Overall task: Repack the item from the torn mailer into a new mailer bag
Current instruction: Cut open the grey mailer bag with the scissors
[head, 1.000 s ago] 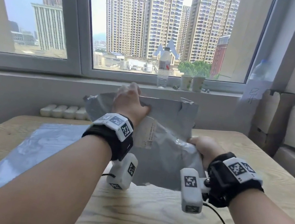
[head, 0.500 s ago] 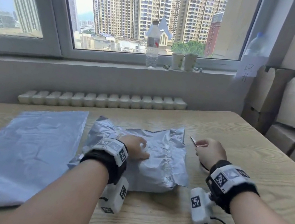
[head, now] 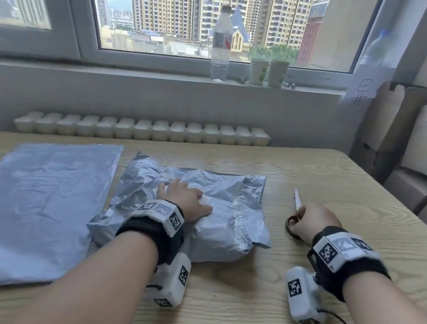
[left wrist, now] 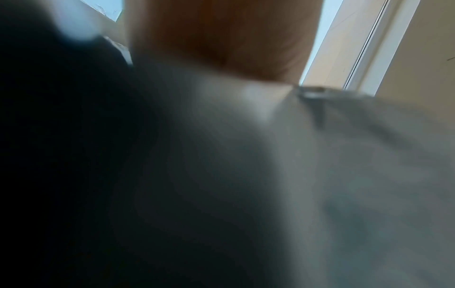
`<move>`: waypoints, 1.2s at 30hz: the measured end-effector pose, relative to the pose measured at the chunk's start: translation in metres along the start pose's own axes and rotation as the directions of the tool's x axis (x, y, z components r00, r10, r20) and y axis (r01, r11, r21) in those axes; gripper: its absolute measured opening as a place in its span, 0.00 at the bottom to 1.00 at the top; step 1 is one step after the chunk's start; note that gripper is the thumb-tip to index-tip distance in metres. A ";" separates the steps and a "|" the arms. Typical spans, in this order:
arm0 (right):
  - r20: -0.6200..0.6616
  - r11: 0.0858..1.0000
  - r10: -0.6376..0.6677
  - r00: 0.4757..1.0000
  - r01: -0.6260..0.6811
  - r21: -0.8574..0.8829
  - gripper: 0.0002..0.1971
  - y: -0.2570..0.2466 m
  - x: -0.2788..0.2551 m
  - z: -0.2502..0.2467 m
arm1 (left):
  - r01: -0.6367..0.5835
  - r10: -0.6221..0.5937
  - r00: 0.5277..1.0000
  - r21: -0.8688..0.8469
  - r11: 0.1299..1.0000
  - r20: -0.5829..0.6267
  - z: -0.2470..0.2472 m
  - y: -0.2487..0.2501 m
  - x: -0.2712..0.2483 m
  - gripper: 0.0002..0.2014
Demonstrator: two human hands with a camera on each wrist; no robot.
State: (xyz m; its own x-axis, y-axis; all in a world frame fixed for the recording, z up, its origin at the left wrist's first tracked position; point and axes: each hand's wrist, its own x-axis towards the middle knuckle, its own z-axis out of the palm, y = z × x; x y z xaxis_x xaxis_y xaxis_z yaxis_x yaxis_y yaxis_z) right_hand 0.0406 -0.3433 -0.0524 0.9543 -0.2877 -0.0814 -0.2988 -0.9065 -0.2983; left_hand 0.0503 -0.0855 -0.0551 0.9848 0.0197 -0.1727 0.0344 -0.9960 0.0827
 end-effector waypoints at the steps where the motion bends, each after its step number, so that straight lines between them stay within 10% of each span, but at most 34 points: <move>1: 0.008 1.000 0.002 1.000 -0.002 -0.027 0.16 0.001 -0.003 -0.001 | 0.012 -0.012 1.000 -0.001 1.000 -0.014 0.001 0.000 0.001 0.29; 9: 0.125 0.995 -0.020 0.992 0.032 -0.097 0.10 -0.009 -0.029 -0.018 | -0.055 0.056 0.998 -0.228 0.972 -0.002 -0.012 0.007 -0.014 0.28; 18: 0.137 0.764 -0.120 0.983 0.003 0.645 0.12 -0.025 -0.065 -0.047 | -0.341 0.347 0.936 -0.370 0.864 -0.053 -0.034 0.036 -0.071 0.19; 26: 0.061 0.920 -0.190 0.980 0.156 0.359 0.19 -0.035 -0.109 -0.019 | -0.334 0.268 0.942 -0.478 0.813 -0.203 -0.012 0.024 -0.097 0.20; 36: -0.039 0.806 -0.005 0.999 0.027 0.591 0.10 -0.033 -0.095 -0.015 | -0.387 0.295 0.915 -0.392 0.835 -0.274 -0.004 0.037 -0.095 0.15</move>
State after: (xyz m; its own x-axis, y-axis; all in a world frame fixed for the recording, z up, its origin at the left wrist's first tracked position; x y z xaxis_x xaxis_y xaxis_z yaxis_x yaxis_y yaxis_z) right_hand -0.0402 -0.2905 -0.0210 0.9545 -0.2952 -0.0432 -0.2084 -0.5563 -0.8044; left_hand -0.0415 -0.1237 -0.0312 0.9582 -0.2518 0.1356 -0.2851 -0.8046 0.5210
